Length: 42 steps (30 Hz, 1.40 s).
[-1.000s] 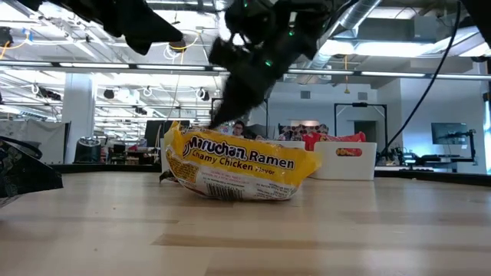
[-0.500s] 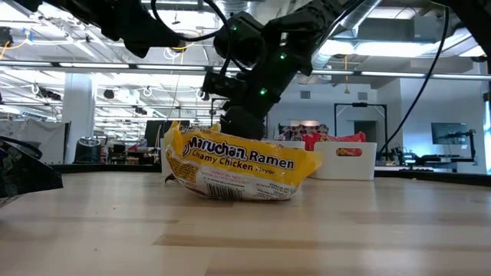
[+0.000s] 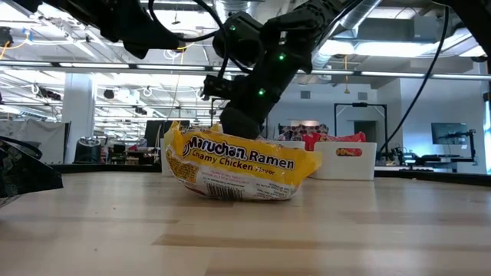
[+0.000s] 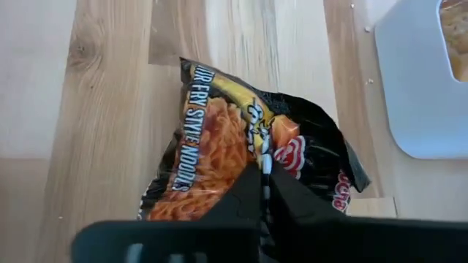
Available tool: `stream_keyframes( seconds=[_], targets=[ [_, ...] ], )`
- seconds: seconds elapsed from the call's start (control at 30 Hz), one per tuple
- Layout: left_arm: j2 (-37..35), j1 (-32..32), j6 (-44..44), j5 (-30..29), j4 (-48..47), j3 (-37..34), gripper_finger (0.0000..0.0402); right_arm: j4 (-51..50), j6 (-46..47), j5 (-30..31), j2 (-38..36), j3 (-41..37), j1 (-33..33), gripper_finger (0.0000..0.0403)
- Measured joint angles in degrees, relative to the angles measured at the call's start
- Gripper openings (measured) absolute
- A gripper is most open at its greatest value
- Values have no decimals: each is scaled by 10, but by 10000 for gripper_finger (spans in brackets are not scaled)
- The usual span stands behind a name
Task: Sort Maruchan noodles
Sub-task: Put the black noodle pack into the middle white bin
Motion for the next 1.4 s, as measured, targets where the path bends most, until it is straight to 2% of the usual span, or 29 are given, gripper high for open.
stream_keyframes(
  seconds=[0.3, 0.47, 0.67, 1.0, 1.2, 1.4],
  targets=[
    [0, 0, 0, 0, -1, 0, 0, -61, -39, 67, -54, -7, 42, 5],
    [0, 0, 0, 0, -3, 0, 0, -83, -99, 175, -119, -3, 62, 4],
    [0, 0, 0, 0, -4, 0, 0, -88, -202, 266, -170, -4, 35, 4],
    [0, 0, 0, 0, -7, 0, 0, -96, -437, 271, -164, -4, -74, 5],
    [0, 0, 0, 0, -11, 0, 0, -95, -504, 269, -135, -3, -114, 6],
    [0, 0, 4, 0, -11, 0, 0, -94, -521, 258, -106, -3, -126, 7]
  ],
)
